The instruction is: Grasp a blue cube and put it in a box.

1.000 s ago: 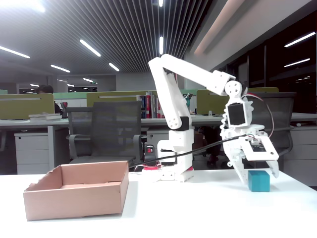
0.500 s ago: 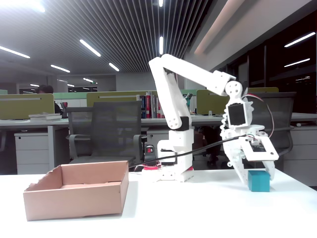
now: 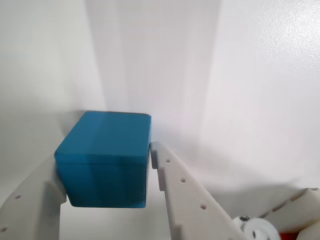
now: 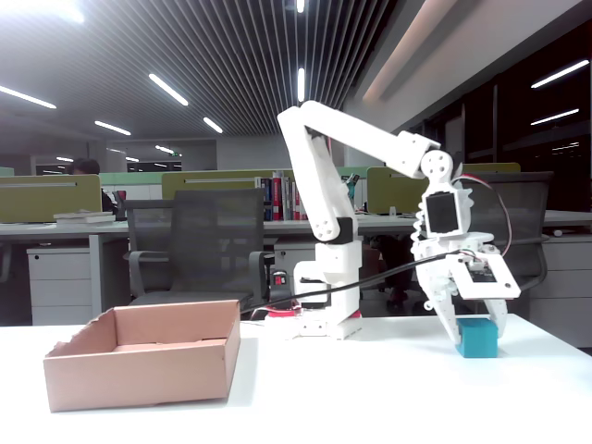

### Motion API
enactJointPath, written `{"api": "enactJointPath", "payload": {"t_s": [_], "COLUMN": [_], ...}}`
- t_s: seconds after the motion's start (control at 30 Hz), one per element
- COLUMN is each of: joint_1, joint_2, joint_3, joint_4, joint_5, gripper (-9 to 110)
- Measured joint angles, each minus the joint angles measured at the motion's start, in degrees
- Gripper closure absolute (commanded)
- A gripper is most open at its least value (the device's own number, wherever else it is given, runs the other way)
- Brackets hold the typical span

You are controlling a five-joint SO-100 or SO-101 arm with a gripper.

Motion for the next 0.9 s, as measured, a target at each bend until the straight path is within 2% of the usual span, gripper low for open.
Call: {"api": "enactJointPath", "payload": {"t_s": [0.47, 0.9], "joint_1": [0.0, 1.85], "joint_2": [0.0, 3.43], "joint_3": [-0.09, -2.11], "joint_4": [0.79, 6.33], "joint_5": [0.0, 0.0], "gripper": [83, 83]}}
